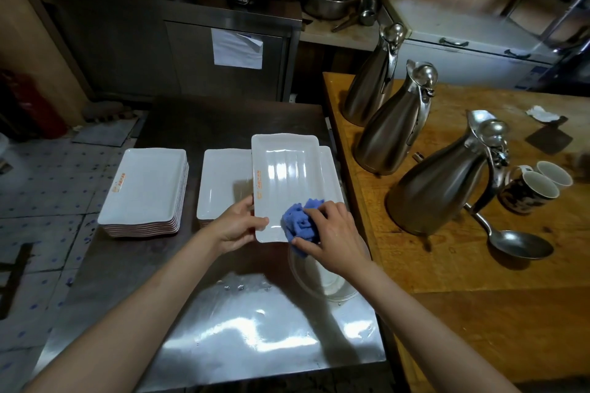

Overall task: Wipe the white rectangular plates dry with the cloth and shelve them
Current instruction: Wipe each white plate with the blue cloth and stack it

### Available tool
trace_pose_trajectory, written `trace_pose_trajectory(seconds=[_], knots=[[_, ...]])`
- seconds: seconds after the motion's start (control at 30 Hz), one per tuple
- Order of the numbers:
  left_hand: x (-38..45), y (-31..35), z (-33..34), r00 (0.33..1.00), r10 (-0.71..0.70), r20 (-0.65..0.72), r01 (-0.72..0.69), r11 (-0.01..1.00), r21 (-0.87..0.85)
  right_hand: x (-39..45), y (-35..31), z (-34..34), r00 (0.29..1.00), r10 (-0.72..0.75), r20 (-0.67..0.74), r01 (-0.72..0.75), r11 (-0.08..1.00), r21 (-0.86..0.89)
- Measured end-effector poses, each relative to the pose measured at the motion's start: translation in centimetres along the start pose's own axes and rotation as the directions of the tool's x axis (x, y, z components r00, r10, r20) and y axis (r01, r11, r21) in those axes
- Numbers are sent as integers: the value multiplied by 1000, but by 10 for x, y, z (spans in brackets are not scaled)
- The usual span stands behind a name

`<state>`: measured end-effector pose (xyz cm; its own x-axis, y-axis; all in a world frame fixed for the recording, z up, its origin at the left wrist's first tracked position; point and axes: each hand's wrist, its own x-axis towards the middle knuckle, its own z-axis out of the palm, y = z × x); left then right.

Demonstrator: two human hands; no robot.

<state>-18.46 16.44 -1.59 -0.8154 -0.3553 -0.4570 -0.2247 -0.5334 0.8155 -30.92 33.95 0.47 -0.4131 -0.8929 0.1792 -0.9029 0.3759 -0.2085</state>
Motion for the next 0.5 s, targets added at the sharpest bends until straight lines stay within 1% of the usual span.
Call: trace_pose_trajectory(seconds=[0.13, 0.23, 0.33, 0.4, 0.47, 0.5], knots=[[1, -3, -4, 1000, -9, -19, 9, 1000, -3, -3, -4, 10, 996, -36, -76, 35, 999, -15], [-1, -1, -5, 1000, -4, -21, 4, 1000, 8, -4, -5, 12, 989, -46, -140, 53, 997, 52], [-2, 1, -5, 1000, 1, -12, -1, 1000, 10, -4, -7, 14, 984, -34, -173, 54, 993, 107], [-4, 3, -6, 1000, 0, -4, 0, 1000, 12, -4, -9, 13, 985, 19, -172, 20, 975, 221], [-5, 4, -8, 1000, -5, -2, 5, 1000, 26, -3, -9, 6, 976, 117, -183, -43, 930, 364], [-6, 3, -9, 1000, -9, -2, 9, 999, 30, 0, -8, 1, 965, 171, -198, -78, 910, 408]])
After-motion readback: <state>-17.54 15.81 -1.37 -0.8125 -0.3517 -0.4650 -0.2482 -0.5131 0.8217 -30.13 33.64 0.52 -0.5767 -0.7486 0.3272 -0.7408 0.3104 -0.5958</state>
